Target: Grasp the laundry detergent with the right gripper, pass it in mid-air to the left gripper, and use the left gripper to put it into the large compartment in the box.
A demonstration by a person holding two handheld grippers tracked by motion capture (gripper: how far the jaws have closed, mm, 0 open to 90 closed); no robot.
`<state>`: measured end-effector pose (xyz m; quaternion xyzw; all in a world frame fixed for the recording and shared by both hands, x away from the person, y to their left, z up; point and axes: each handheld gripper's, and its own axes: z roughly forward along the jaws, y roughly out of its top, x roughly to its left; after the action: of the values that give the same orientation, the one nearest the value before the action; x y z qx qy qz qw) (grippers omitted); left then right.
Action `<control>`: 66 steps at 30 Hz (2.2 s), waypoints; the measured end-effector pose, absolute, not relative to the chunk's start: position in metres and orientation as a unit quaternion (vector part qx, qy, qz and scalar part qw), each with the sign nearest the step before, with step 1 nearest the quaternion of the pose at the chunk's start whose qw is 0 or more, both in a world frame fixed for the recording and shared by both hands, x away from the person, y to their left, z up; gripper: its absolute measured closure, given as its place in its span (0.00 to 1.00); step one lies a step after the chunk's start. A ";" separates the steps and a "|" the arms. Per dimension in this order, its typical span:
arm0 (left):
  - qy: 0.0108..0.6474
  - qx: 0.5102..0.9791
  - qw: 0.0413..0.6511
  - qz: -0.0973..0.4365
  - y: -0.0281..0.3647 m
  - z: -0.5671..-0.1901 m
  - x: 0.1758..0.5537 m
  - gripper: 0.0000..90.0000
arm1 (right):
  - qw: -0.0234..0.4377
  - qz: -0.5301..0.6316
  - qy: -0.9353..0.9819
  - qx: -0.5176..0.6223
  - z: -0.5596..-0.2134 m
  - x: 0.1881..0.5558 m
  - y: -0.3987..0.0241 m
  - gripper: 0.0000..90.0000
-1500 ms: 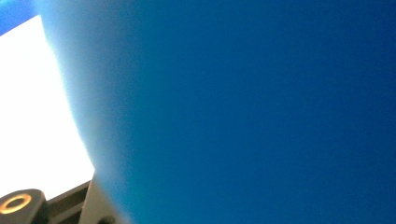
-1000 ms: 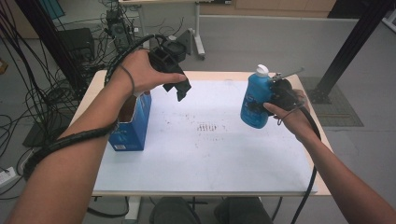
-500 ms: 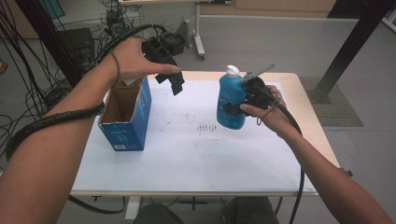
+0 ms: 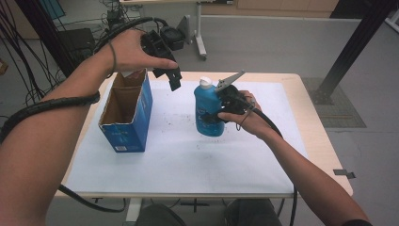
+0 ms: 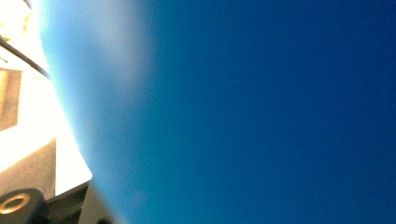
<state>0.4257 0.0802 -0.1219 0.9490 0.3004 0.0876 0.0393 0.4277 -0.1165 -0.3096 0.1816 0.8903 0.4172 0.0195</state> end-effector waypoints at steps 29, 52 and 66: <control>0.235 0.970 0.033 0.045 0.075 -0.129 0.411 0.06 | -0.036 0.464 0.884 0.047 -0.312 0.406 -0.061 0.48; 0.204 0.979 0.012 -0.001 0.071 -0.154 0.403 0.06 | -0.049 0.473 0.880 0.004 -0.297 0.400 -0.046 0.49; 0.186 0.982 0.011 -0.018 0.070 -0.163 0.402 0.06 | -0.051 0.480 0.875 -0.013 -0.286 0.399 -0.042 0.48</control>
<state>0.4021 0.0698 -0.1627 0.9823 0.1862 -0.0181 0.0114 0.3988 -0.0420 -0.2855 -0.0134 0.8755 0.4804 -0.0505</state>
